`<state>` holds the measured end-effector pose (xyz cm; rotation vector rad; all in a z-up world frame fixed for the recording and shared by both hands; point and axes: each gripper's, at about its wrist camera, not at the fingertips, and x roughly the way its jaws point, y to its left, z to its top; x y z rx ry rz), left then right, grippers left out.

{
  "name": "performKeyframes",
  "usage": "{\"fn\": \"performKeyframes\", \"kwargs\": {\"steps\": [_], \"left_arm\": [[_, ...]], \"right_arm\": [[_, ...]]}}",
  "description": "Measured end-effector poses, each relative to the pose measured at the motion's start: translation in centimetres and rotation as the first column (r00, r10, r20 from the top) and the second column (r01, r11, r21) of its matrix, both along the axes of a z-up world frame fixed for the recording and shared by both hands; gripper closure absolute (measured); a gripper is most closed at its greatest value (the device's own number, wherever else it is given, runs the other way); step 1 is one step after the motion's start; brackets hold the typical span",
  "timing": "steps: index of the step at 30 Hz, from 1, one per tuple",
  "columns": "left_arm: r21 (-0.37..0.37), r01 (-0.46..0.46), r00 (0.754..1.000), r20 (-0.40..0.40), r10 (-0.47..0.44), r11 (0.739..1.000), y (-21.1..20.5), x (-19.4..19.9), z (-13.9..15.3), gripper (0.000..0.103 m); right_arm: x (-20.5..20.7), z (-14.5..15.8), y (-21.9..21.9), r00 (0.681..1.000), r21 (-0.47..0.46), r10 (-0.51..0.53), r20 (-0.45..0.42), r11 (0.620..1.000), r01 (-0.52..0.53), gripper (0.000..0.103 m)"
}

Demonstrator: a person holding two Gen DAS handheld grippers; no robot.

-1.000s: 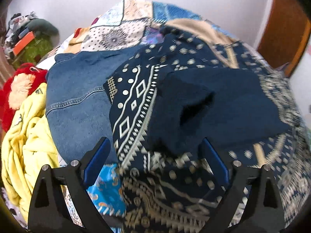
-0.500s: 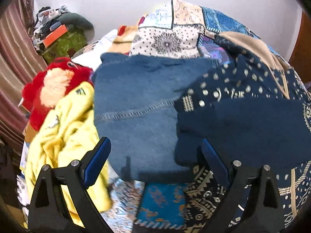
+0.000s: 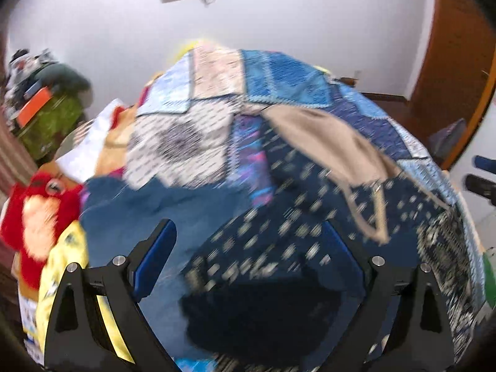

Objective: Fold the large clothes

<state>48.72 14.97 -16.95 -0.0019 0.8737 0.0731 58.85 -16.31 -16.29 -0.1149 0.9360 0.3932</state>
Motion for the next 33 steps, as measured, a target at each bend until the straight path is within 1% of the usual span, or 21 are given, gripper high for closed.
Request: {"fn": "performKeyframes", "kwargs": {"steps": [3, 4, 8, 10, 12, 13, 15, 16, 17, 18, 20, 21, 22, 23, 24, 26, 27, 29, 30, 33], "left_arm": [[-0.012, 0.016, 1.0, -0.002, -0.016, 1.0, -1.4, 3.1, -0.2, 0.008], [-0.018, 0.02, 1.0, -0.006, -0.021, 1.0, -1.8, 4.2, -0.5, 0.008], [-0.018, 0.008, 0.999, -0.031, -0.009, 1.0, -2.4, 8.0, -2.2, 0.008], [-0.05, -0.017, 0.998, -0.066, 0.014, 0.999, -2.0, 10.0, -3.7, 0.008], [-0.089, -0.058, 0.995, -0.087, 0.05, 0.994, -1.4, 11.6, -5.1, 0.008], [-0.109, -0.075, 0.993, -0.098, 0.064, 0.991, -1.1, 12.0, -5.8, 0.008], [-0.157, -0.117, 0.987, -0.13, 0.097, 0.981, -0.5, 13.0, -7.3, 0.008], [-0.192, -0.141, 0.982, -0.148, 0.113, 0.971, -0.1, 13.6, -8.3, 0.012], [-0.221, -0.153, 0.98, -0.162, 0.118, 0.963, 0.0, 13.9, -9.0, 0.016], [-0.249, -0.161, 0.978, -0.168, 0.121, 0.955, 0.1, 14.2, -9.5, 0.02], [-0.245, -0.177, 0.979, -0.139, 0.146, 0.953, -0.1, 14.1, -9.3, 0.031], [-0.233, -0.163, 0.982, -0.128, 0.136, 0.959, -0.4, 14.1, -9.1, 0.05], [-0.217, -0.14, 0.986, -0.121, 0.116, 0.966, -0.9, 14.1, -8.6, 0.072], [-0.202, -0.128, 0.986, -0.132, 0.103, 0.971, -1.4, 14.1, -8.1, 0.083], [-0.192, -0.104, 0.989, -0.126, 0.08, 0.976, -1.9, 13.9, -7.4, 0.095], [-0.122, -0.068, 0.995, -0.086, 0.058, 0.99, -2.9, 12.9, -5.6, 0.095], [-0.094, -0.034, 0.998, -0.051, 0.03, 0.995, -3.5, 11.9, -4.3, 0.095], [-0.061, 0.008, 1.0, -0.009, -0.009, 0.998, -4.3, 10.3, -2.4, 0.095], [-0.043, 0.033, 0.999, 0.015, -0.033, 0.998, -4.8, 8.8, -1.1, 0.095], [-0.044, 0.087, 0.995, 0.047, -0.085, 0.995, -5.5, 5.7, 1.3, 0.095]], "right_arm": [[3.4, -1.7, 1.1, 0.998, 0.028, -0.01, -0.06, 1.0, 0.012, 0.006], [4.8, -2.6, 1.4, 0.995, 0.049, -0.018, -0.093, 0.999, 0.022, 0.006], [9.1, -5.9, 2.0, 0.976, 0.132, -0.05, -0.212, 0.988, 0.08, 0.006], [11.1, -8.1, 2.5, 0.957, 0.162, -0.054, -0.285, 0.981, 0.103, 0.006], [12.3, -9.8, 3.0, 0.944, 0.174, -0.059, -0.325, 0.977, 0.121, 0.007], [12.9, -10.7, 3.4, 0.94, 0.165, -0.063, -0.334, 0.978, 0.124, 0.011], [13.5, -12.0, 3.9, 0.938, 0.138, -0.067, -0.34, 0.983, 0.121, 0.026], [13.7, -12.6, 4.2, 0.937, 0.128, -0.073, -0.342, 0.984, 0.124, 0.036], [13.6, -12.8, 4.2, 0.944, 0.141, -0.081, -0.32, 0.981, 0.132, 0.039], [13.3, -12.7, 4.3, 0.954, 0.158, -0.075, -0.291, 0.979, 0.125, 0.045], [12.8, -12.3, 4.6, 0.962, 0.182, -0.044, -0.27, 0.979, 0.096, 0.076], [12.4, -12.0, 4.8, 0.964, 0.18, -0.037, -0.262, 0.98, 0.087, 0.081], [12.0, -11.5, 5.0, 0.969, 0.177, -0.025, -0.247, 0.982, 0.071, 0.09], [11.5, -10.9, 5.1, 0.973, 0.174, -0.018, -0.229, 0.983, 0.059, 0.092], [11.2, -10.5, 5.1, 0.976, 0.173, -0.015, -0.216, 0.983, 0.053, 0.092], [10.0, -8.9, 4.8, 0.982, 0.196, -0.004, -0.19, 0.98, 0.042, 0.093], [9.3, -7.9, 4.5, 0.984, 0.216, 0.006, -0.18, 0.976, 0.034, 0.093], [7.4, -5.7, 4.0, 0.989, 0.228, 0.025, -0.143, 0.974, 0.009, 0.093], [6.5, -5.0, 3.9, 0.992, 0.22, 0.032, -0.125, 0.975, -0.004, 0.093], [2.5, -1.9, 3.1, 0.997, 0.198, 0.059, -0.053, 0.979, -0.047, 0.094]]}}
